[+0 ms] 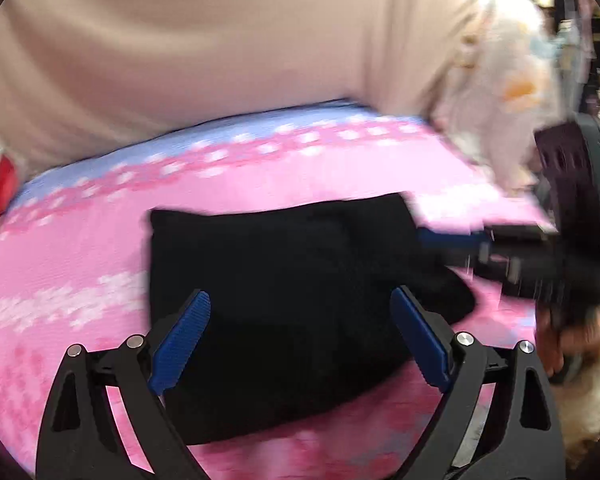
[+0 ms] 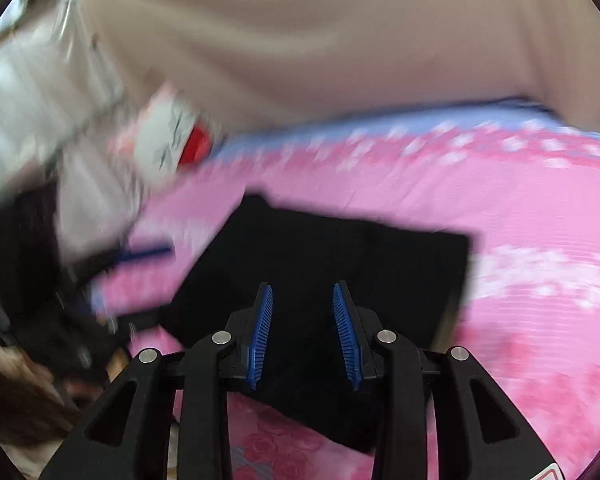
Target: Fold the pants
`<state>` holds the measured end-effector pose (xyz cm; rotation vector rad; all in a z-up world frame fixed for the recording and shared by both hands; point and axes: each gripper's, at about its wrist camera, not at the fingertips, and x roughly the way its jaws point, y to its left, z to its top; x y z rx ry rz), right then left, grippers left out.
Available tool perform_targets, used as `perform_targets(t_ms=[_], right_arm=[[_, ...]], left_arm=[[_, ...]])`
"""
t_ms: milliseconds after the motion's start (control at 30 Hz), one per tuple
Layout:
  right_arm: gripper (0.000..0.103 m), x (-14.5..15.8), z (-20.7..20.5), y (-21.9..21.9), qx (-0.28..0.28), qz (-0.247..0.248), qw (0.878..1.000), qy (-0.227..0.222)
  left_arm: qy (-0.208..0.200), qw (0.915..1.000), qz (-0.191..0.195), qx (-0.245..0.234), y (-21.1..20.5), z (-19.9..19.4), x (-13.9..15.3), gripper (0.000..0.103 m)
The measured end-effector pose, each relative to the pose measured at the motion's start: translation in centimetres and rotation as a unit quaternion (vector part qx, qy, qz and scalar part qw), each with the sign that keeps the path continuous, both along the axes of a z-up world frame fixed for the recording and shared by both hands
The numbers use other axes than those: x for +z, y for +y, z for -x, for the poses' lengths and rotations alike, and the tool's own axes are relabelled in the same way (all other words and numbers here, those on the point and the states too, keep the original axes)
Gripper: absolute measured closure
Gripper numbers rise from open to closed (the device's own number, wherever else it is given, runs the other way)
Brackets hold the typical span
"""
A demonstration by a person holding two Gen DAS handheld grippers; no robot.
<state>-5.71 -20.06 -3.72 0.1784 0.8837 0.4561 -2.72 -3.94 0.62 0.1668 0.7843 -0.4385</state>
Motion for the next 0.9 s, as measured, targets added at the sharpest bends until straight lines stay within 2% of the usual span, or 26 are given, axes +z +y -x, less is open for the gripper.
perform_targets(t_ms=[33,67,100,133,167,200,233,300,333,367,467,500,567,633,667,700,733,800,833,900], right_arm=[[0.081,-2.0,-0.9,-0.9,-0.031,0.042,0.998,0.018],[0.095,-3.1,-1.4,-2.4,-0.058,0.041,0.997,0.029],[0.103,-3.3,-1.3,-5.3,-0.099,-0.032,0.993,0.053],[0.103,-2.5,-0.6,-6.2,-0.133,-0.037,0.989,0.051],[0.1,-1.2,0.1,-6.0,-0.153,-0.004,0.988,0.029],[0.088,0.8,1.1,-4.9,-0.161,0.046,0.986,-0.001],[0.088,2.0,1.6,-3.8,-0.147,0.048,0.988,-0.011],[0.087,3.7,1.6,-0.5,-0.094,0.02,0.995,-0.019],[0.081,4.3,1.2,1.5,-0.073,0.024,0.997,-0.022],[0.079,4.6,0.7,3.7,-0.052,0.035,0.998,-0.027],[0.079,4.9,-2.7,9.6,0.004,0.053,0.998,-0.035],[0.079,4.7,-5.0,11.7,0.017,0.049,0.998,-0.032],[0.079,3.8,-8.5,14.7,0.029,0.053,0.998,-0.017],[0.076,-0.1,-13.5,18.0,0.03,0.085,0.996,0.03],[0.076,-2.3,-15.4,19.1,0.035,0.086,0.995,0.041],[0.074,-3.1,-16.2,20.1,0.039,0.065,0.996,0.039],[0.074,-3.3,-16.6,20.6,0.043,0.058,0.997,0.041],[0.069,-1.8,-16.5,22.0,0.046,0.08,0.995,0.031],[0.071,-0.8,-16.1,21.9,0.044,0.076,0.996,0.021],[0.073,1.0,-14.8,19.6,0.022,0.041,0.999,0.007]], left_arm=[[0.005,0.9998,-0.01,0.016,0.9,-0.9,-0.6,0.013],[0.01,0.999,-0.022,0.037,1.8,-1.6,-1.5,0.013],[0.012,0.9981,-0.032,0.051,2.6,-2.0,-2.1,0.013],[0.017,0.9961,-0.045,0.074,3.8,-2.8,-3.2,0.013],[0.019,0.9933,-0.058,0.098,5.0,-3.3,-3.9,0.013],[0.022,0.9904,-0.066,0.119,6.2,-3.7,-4.4,0.013],[0.025,0.9894,-0.06,0.13,7.2,-3.9,-4.5,0.013],[0.032,0.9885,-0.033,0.144,9.3,-4.1,-4.3,0.012],[0.028,0.9868,-0.027,0.157,10.4,-4.3,-3.9,0.013],[0.022,0.9853,-0.028,0.167,11.2,-4.3,-3.6,0.013],[0.005,0.9819,-0.014,0.189,13.6,-4.3,-2.3,0.013],[0.003,0.9813,-0.006,0.192,14.4,-4.2,-2.0,0.013],[-0.001,0.9802,-0.001,0.198,15.7,-3.8,-1.7,0.008],[-0.004,0.9787,0.002,0.205,16.8,-3.5,-1.8,0.008],[-0.002,0.9784,0.004,0.207,17.3,-3.4,-2.0,0.008],[0.003,0.9784,0.007,0.207,17.7,-3.3,-2.1,0.008],[0.008,0.9788,0.011,0.205,18.1,-3.3,-2.3,0.008],[0.006,0.9787,0.006,0.205,18.5,-3.2,-2.4,0.008],[0.002,0.9793,0.003,0.202,18.6,-3.1,-2.3,0.008],[-0.003,0.9801,0.0,0.198,18.8,-3.1,-2.1,0.008]])
